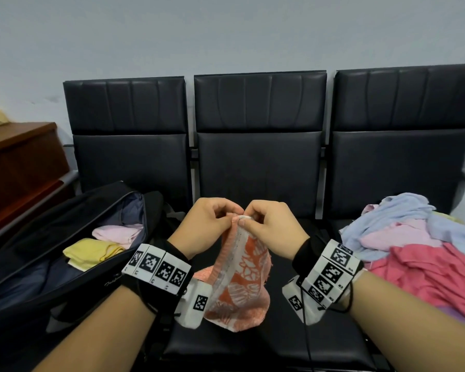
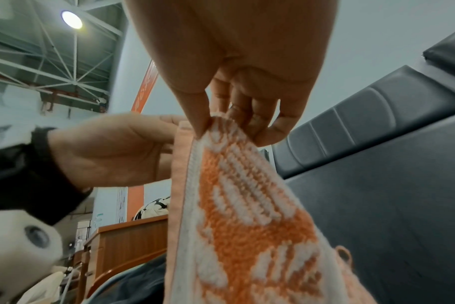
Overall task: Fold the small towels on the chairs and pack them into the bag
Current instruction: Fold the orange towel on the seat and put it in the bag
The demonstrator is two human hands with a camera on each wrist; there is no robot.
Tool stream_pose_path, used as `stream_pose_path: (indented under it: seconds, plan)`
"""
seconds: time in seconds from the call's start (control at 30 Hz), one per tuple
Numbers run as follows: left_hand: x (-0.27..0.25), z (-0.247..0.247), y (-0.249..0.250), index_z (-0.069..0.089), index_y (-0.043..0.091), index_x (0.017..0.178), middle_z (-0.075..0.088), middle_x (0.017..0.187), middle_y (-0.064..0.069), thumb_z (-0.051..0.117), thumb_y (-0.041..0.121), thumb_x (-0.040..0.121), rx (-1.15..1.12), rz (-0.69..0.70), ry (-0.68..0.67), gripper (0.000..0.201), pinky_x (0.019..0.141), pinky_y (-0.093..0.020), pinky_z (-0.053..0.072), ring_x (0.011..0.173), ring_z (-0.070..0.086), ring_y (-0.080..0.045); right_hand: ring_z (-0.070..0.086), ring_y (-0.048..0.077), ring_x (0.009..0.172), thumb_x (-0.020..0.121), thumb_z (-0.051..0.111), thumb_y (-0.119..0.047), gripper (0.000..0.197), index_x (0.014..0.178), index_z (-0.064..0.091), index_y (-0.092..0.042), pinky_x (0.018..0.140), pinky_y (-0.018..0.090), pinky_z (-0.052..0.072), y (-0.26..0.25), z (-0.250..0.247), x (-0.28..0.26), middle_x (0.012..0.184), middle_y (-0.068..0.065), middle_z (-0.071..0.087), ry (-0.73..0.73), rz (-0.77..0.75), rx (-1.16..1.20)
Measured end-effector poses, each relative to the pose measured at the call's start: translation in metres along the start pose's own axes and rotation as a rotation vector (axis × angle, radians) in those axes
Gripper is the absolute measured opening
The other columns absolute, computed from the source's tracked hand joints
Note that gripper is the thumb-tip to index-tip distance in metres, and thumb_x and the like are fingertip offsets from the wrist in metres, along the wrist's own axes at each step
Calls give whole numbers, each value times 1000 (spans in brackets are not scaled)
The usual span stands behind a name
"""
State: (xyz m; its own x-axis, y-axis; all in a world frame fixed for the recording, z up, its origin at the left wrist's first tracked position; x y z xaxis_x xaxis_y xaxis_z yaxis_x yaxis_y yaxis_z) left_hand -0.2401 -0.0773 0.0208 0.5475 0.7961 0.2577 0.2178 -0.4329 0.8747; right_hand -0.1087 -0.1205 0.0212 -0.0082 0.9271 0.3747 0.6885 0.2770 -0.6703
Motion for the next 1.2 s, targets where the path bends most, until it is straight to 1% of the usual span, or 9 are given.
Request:
stream_pose_path:
  seconds: [0.13,0.33,0.5,0.6,0.73,0.83,0.93,1.07,1.2]
  plan:
    - [-4,5,4,76,26,105,76,98,8,71,14,85,96,25,-114,23,81,-27,60,94,72,-7,60,5,66,86,70,-38,19,71,63,-29,59,20,47,4,-1,1,67,-6,64,31,15,-37]
    - [-3,-6,6,77,28,94,75,86,14,73,16,87,269,73,60,15,76,-24,58,84,70,2,63,7,67,89,67,-40,18,76,67,-29,61,24,53,2,9,2,69,-5,66,-21,37,-19]
    - [-8,-16,16,73,26,83,70,76,16,64,4,81,329,164,170,24,66,-13,50,74,67,-1,69,13,69,81,73,-30,14,73,72,-19,65,33,57,13,32,-4,75,1,72,-347,85,29]
    - [-11,-26,21,69,25,78,67,73,14,62,1,77,339,188,270,26,63,-9,45,71,64,-1,69,7,71,78,80,-31,13,68,73,-27,67,29,57,28,45,-16,75,-6,73,-505,146,48]
    - [-17,-46,29,67,20,74,66,72,11,62,-3,72,328,213,402,24,63,-8,44,71,63,-3,71,13,87,76,81,-41,27,90,78,-18,85,38,58,51,60,-32,92,-2,76,-662,181,-95]
    - [-20,-65,35,66,19,75,65,72,10,61,-4,70,325,235,491,24,62,-8,44,70,61,-5,68,22,85,72,80,-44,41,88,72,-7,79,44,57,64,57,-33,93,7,71,-644,154,-303]
    - [-24,-89,39,65,21,75,66,72,8,61,-1,70,320,247,601,23,63,-12,46,70,61,-8,61,18,87,66,76,-57,49,82,69,-12,78,43,56,77,52,-35,96,4,65,-669,131,-560]
    - [-30,-125,35,63,22,74,63,72,8,64,2,70,291,245,742,21,63,-19,48,65,57,-5,57,22,101,65,71,-64,61,102,62,-16,83,39,54,103,40,-40,109,1,58,-682,181,-788]
    - [-33,-149,27,60,25,74,61,71,6,61,5,72,362,223,772,21,59,-8,42,62,52,1,50,18,102,72,66,-65,52,104,66,-24,78,32,44,101,18,-31,106,-5,54,-579,106,-810]
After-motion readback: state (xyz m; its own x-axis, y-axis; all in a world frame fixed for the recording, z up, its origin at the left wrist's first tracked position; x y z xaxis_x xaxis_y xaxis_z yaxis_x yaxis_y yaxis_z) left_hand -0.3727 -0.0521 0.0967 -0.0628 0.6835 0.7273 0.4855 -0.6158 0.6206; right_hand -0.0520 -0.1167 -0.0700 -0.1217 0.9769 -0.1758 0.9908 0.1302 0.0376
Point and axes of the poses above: each hand's wrist, its own x-axis towards the middle knuckle, its own z-axis out of the palm, y = z × x, the point moved 9 cm from there along x, towards the middle knuckle
